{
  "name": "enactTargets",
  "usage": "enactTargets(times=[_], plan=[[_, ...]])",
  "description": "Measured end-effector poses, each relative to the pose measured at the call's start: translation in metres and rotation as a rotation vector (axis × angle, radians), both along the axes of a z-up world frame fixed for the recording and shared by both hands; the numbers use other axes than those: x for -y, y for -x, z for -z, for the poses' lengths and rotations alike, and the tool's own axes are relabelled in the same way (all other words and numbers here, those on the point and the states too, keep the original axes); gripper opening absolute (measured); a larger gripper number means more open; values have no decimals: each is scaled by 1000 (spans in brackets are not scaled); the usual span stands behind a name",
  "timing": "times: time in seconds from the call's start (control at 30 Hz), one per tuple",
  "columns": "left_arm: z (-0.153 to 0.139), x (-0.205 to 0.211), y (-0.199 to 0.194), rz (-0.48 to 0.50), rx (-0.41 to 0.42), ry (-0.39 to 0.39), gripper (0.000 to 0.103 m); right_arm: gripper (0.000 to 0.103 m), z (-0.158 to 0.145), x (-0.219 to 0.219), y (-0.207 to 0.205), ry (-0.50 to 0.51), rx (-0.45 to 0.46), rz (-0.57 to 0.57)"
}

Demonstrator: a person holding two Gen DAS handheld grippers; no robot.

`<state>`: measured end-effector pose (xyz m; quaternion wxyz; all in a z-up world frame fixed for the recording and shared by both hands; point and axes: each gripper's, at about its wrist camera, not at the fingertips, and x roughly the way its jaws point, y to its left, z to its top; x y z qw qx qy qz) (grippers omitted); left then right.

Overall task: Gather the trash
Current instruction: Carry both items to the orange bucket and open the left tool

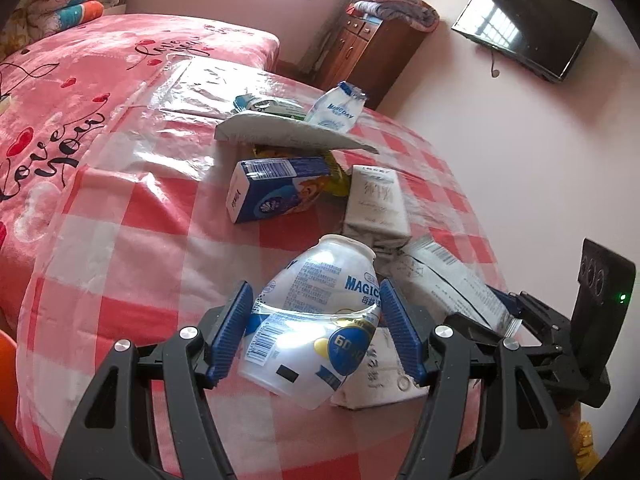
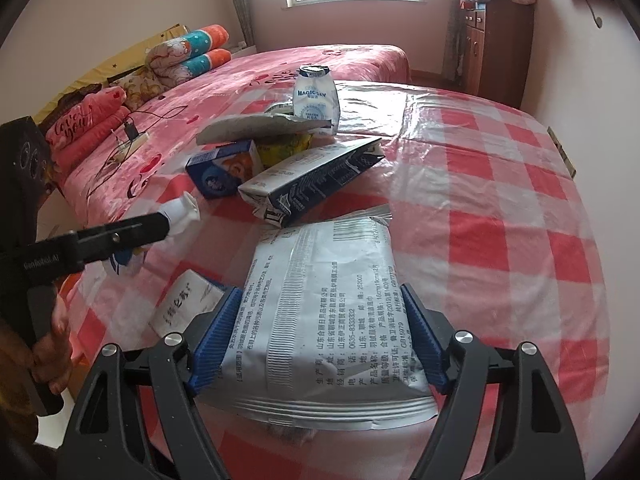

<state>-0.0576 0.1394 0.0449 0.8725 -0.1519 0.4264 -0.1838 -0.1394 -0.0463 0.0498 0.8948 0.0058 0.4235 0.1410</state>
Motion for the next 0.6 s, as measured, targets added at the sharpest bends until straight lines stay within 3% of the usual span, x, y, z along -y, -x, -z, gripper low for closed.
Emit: enactTargets(times=[0.27, 0.6], plan=[[-3, -3, 21, -1, 15, 9, 67, 78, -20, 12, 26, -45, 47, 31], [-14, -20, 42, -27, 51, 22, 67, 77, -41, -3, 38, -95, 78, -12]])
